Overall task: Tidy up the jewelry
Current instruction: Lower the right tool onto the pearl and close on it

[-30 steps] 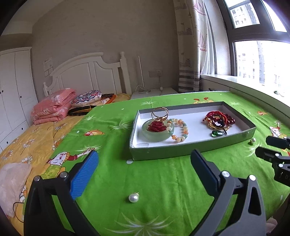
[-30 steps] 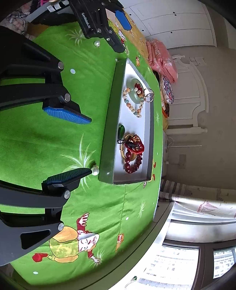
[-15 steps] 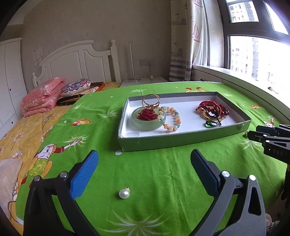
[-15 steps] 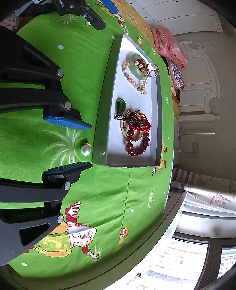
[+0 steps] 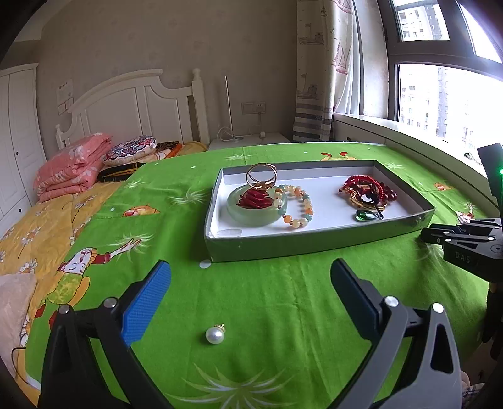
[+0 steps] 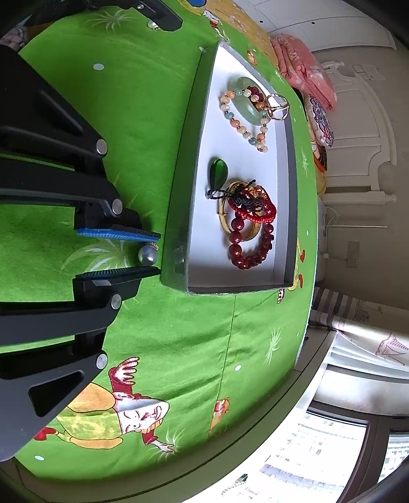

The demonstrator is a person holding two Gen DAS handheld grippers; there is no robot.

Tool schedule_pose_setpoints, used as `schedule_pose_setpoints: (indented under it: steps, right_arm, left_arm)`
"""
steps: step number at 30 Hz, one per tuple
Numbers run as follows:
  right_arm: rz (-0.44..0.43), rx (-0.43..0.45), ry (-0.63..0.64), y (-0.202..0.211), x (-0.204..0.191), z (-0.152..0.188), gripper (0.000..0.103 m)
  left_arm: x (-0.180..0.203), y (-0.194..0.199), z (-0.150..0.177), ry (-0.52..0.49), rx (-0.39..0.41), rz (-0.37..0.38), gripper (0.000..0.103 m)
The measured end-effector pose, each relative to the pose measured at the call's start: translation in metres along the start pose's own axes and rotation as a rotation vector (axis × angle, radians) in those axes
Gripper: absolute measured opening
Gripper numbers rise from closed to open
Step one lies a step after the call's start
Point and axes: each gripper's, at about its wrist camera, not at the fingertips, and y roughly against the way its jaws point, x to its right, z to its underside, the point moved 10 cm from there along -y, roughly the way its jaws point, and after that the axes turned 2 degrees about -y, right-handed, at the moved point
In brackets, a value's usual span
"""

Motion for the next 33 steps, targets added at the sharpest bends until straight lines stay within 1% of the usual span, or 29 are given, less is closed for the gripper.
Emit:
schedule_pose_setpoints:
  steps: [2,6,10,13,18,20,21,22,24,25,27,29,31,33]
  right_arm:
    - [0.0,0.017,0.003,0.002,-0.001,-0.001,0.016]
    - [0.012,0.09,-0.004,0.018,0.0,-0.002,0.016]
    - [-0.033,0.126,-0.028,0.032,-0.009,0.011,0.016]
    - [-0.061,0.162,-0.032,0.042,-0.019,0.019,0.016]
    - [-0.079,0.228,-0.02,0.055,-0.031,0.022,0.016]
    - [-0.093,0.232,-0.014,0.056,-0.035,0.023,0.016]
    - [-0.096,0.233,-0.013,0.056,-0.036,0.024,0.016]
    - [-0.102,0.235,-0.014,0.056,-0.037,0.026,0.016]
    - [-0.113,0.228,-0.009,0.055,-0.039,0.029,0.016]
    - [-0.117,0.228,-0.01,0.055,-0.039,0.03,0.016]
    - [-0.131,0.225,-0.012,0.054,-0.04,0.031,0.016]
    - [-0.137,0.228,-0.011,0.055,-0.041,0.032,0.016]
    - [-0.143,0.229,-0.007,0.056,-0.042,0.032,0.016]
    - [-0.145,0.231,-0.003,0.057,-0.044,0.033,0.016]
  left_arm:
    - [-0.001,0.0,0.0,0.003,-0.003,0.0,0.098]
    - [-0.006,0.001,0.001,0.03,-0.014,0.0,0.098]
    - [-0.021,-0.001,0.009,0.091,-0.044,-0.021,0.098]
    - [-0.029,0.004,0.019,0.125,-0.053,-0.018,0.098]
    - [-0.035,0.009,0.034,0.115,-0.053,-0.035,0.098]
    - [-0.037,0.007,0.038,0.121,-0.063,-0.029,0.098]
    - [-0.038,0.006,0.04,0.126,-0.067,-0.028,0.096]
    - [-0.038,0.006,0.04,0.131,-0.069,-0.023,0.091]
    - [-0.038,0.006,0.042,0.137,-0.064,-0.019,0.089]
    - [-0.038,0.006,0.042,0.136,-0.06,-0.028,0.085]
    - [-0.036,0.003,0.043,0.116,-0.074,-0.044,0.075]
    - [-0.035,-0.001,0.046,0.099,-0.09,-0.059,0.056]
    - [-0.034,-0.003,0.049,0.097,-0.102,-0.053,0.049]
    - [-0.036,-0.001,0.05,0.102,-0.096,-0.053,0.049]
